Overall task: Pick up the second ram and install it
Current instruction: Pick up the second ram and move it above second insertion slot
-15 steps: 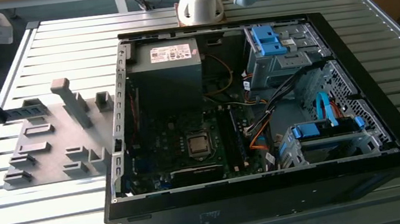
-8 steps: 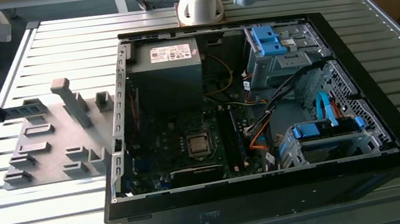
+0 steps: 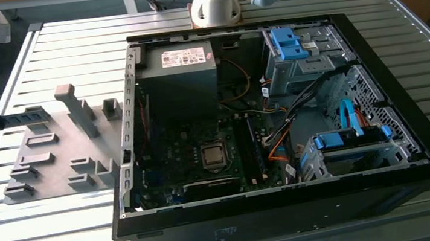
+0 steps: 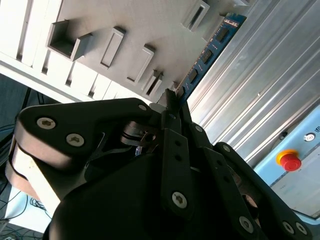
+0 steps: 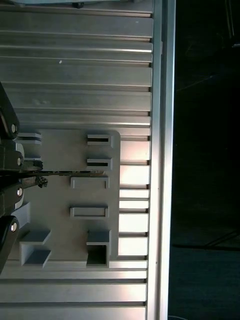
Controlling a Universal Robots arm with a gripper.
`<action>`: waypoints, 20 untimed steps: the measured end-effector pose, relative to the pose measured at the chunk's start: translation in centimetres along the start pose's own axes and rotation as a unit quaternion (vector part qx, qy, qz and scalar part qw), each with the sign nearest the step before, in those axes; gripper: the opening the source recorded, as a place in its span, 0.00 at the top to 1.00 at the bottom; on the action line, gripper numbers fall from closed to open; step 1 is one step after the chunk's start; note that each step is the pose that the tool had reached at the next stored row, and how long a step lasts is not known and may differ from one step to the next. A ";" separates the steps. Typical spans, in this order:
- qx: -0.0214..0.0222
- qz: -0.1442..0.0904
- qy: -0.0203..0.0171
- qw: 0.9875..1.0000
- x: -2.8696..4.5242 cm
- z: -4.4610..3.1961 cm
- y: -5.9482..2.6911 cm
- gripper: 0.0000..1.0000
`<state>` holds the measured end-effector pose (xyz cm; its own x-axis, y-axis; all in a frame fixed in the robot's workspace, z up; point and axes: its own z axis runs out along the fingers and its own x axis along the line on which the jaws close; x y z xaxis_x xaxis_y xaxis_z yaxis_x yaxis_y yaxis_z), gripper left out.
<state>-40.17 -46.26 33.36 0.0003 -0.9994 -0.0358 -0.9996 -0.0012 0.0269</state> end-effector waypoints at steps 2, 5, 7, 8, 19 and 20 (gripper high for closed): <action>0.000 0.000 0.000 1.000 0.00 -0.04 0.00 0.86; 0.000 0.000 0.000 1.000 0.00 -0.11 0.00 0.86; 0.000 0.000 0.000 1.000 -0.01 -0.15 0.00 0.86; 0.000 0.000 0.000 1.000 -0.01 -0.17 0.01 0.86; 0.000 0.000 0.000 1.000 -0.02 -0.46 0.01 0.86; 0.000 0.000 0.000 1.000 -0.02 -0.52 0.01 0.86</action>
<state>-40.17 -46.26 33.88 0.0003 -0.9994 -0.0359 -0.9996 -0.0012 0.0268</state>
